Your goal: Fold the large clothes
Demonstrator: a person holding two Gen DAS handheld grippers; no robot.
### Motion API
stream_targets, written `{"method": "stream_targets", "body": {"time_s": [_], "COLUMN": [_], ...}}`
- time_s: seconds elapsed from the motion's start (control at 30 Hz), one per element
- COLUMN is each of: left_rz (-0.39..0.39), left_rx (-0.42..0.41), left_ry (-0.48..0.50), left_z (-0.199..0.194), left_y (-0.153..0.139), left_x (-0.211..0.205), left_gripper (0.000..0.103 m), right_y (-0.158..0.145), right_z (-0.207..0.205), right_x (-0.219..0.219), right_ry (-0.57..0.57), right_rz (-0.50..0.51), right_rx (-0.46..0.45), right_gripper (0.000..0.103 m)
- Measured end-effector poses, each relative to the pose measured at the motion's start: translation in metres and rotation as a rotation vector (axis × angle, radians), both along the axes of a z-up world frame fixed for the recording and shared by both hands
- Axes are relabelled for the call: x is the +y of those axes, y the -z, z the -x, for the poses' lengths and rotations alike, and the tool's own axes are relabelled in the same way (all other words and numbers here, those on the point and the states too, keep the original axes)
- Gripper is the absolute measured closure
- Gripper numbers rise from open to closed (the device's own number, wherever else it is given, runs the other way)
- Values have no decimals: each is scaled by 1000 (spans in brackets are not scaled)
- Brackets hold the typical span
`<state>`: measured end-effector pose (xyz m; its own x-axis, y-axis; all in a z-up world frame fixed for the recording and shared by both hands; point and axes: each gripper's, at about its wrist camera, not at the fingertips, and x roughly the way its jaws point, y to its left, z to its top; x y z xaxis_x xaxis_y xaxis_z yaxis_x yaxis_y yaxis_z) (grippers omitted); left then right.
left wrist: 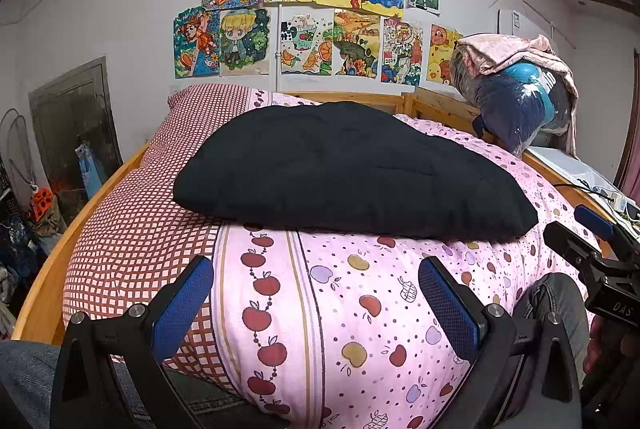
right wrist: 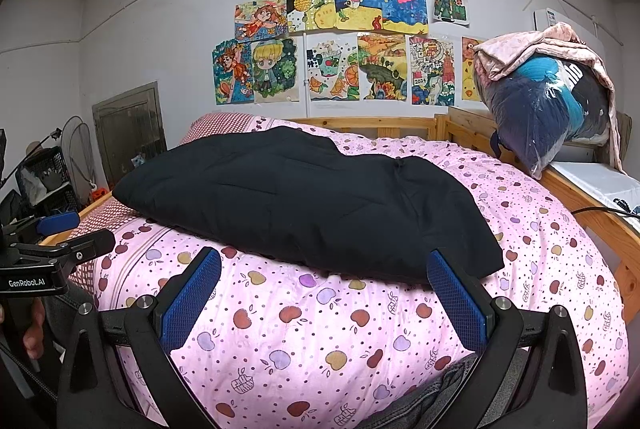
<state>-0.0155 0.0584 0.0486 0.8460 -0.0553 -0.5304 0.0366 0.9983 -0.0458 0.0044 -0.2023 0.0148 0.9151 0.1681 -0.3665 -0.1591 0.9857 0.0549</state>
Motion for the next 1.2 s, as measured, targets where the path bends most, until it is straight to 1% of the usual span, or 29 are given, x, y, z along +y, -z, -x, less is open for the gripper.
{"method": "stream_targets", "body": {"time_s": [1.2], "left_rz": [8], "left_rx": [5], "left_ry": [13], "left_z": [2], "left_y": [-1], "left_x": [2], "left_gripper": [0], "right_y": [2], "right_z": [1], "right_x": [1], "right_ry": [1], "right_rz": [-1], "right_rx": [3], "right_gripper": [2]}}
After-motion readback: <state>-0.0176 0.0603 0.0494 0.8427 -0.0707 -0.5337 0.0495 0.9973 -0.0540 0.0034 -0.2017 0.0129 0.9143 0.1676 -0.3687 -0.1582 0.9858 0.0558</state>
